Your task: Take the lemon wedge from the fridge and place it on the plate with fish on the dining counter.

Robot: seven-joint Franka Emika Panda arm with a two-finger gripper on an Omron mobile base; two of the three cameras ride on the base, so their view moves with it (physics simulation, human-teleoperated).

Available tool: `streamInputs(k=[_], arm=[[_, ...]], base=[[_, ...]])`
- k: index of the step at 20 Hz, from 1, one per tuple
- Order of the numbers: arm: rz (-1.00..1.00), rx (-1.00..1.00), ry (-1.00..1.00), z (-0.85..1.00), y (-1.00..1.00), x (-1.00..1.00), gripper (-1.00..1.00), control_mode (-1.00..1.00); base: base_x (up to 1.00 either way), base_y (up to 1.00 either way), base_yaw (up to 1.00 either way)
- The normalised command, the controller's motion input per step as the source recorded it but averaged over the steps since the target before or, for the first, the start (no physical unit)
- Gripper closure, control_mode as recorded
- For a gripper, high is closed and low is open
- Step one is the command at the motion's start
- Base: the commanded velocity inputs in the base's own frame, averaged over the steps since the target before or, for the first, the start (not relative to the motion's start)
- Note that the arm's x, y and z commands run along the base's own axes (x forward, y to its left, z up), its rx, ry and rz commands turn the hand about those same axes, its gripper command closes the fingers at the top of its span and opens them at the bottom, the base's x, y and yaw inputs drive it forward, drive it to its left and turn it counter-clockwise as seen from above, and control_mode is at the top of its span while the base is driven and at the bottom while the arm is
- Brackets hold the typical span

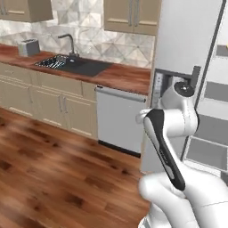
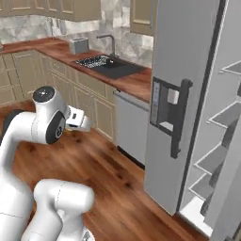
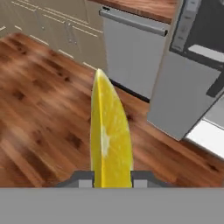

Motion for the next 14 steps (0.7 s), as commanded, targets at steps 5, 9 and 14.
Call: streamInputs(k=[5, 9, 14], arm=[[0.00, 0.00, 0.00, 0.00, 0.00, 0.00, 1.00, 1.00], [0.00, 0.00, 0.00, 0.00, 0.00, 0.00, 1.00, 1.00], [0.00, 0.00, 0.00, 0.00, 0.00, 0.00, 1.00, 1.00]], base=[[0.00, 0.00, 0.98], [0.00, 0.00, 0.97], [0.13, 0.00, 0.89]])
